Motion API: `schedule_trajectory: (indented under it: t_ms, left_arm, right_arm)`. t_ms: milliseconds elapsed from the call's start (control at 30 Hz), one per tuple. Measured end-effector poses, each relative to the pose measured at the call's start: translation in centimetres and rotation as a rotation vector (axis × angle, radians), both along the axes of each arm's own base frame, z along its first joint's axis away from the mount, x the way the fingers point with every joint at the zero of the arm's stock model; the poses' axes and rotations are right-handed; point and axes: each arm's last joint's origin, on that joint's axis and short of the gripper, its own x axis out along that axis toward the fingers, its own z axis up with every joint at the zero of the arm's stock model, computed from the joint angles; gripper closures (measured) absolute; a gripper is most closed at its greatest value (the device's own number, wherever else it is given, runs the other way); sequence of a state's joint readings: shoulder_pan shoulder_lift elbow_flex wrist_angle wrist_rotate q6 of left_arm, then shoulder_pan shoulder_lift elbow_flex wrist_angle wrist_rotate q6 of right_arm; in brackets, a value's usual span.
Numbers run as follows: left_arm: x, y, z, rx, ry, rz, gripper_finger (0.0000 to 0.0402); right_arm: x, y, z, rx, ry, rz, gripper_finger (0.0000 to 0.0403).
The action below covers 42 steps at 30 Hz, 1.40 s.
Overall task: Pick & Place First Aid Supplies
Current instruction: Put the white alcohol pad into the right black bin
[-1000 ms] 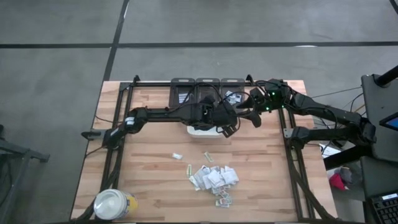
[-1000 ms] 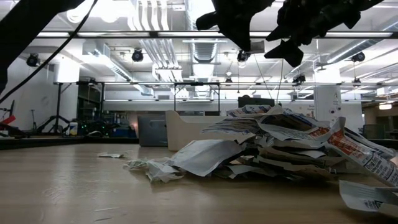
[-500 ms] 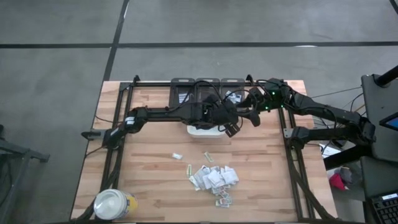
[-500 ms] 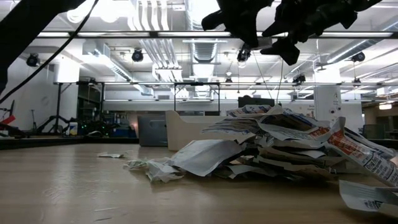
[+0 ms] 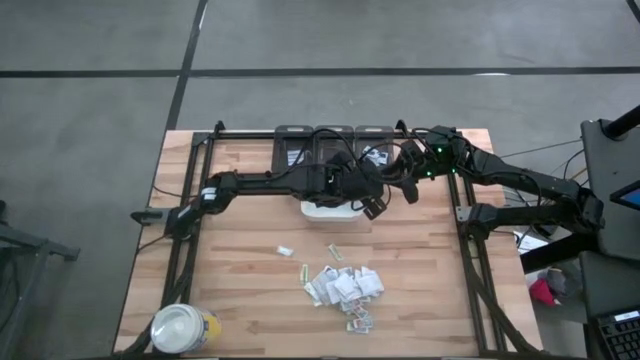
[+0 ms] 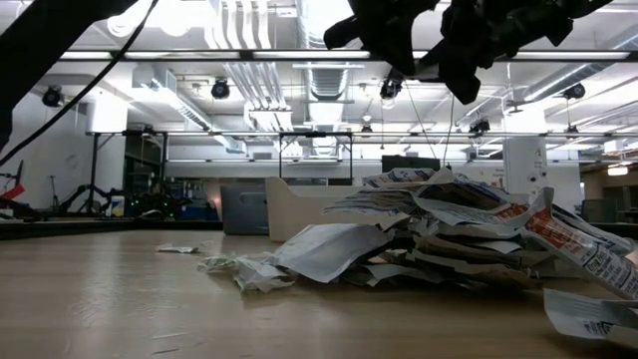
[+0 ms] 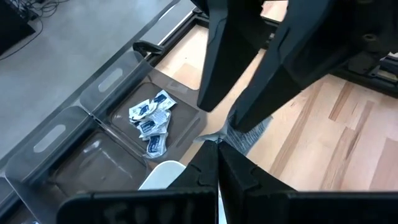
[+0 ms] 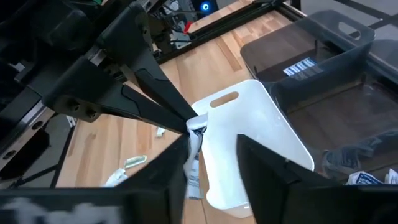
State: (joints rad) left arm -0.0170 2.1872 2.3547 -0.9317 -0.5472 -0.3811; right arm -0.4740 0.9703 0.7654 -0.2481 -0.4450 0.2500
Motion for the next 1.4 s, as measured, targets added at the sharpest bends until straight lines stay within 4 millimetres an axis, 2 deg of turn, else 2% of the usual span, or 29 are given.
schedule_trajectory:
  t_ms: [167,233,533,633,833,1000,1167,1300,1400]
  left_arm:
    - [0.0,0.0,0.0,0.0,-0.007,0.001,0.0402]
    - [0.0,0.0,0.0,0.0,-0.007,0.001,0.0402]
    - [0.0,0.1,0.1,0.068,0.049,-0.061,0.0398]
    - [-0.6,0.1,0.8,0.093,0.062,-0.071,0.0386]
    - [-3.4,0.3,3.1,0.133,0.124,-0.03,0.0364]
    - [-6.3,0.5,3.5,0.097,0.229,0.114,0.0363]
    - [-8.2,0.0,2.9,0.096,0.32,0.247,0.0362]
    - [-8.3,-0.7,1.9,0.093,0.357,0.253,0.0362]
    - [-8.1,-1.1,0.8,0.092,0.382,0.254,0.0362]
  right_arm:
    - [0.0,0.0,0.0,-0.024,0.0,0.011,0.0366]
    - [0.0,0.0,0.0,-0.034,-0.001,0.015,0.0387]
    - [0.0,0.0,-0.1,-0.045,0.009,0.007,0.0395]
    - [-0.2,-0.2,-0.4,-0.057,0.053,-0.042,0.0395]
    - [-0.6,-0.5,-1.1,-0.102,0.155,-0.158,0.0395]
    - [-1.0,-1.2,-1.3,-0.184,0.224,-0.346,0.0395]
    - [-1.4,-2.4,-0.5,-0.23,0.214,-0.436,0.0395]
    - [-1.3,-3.6,0.1,-0.244,0.228,-0.47,0.0395]
    - [-0.4,-4.9,0.3,-0.237,0.245,-0.445,0.0395]
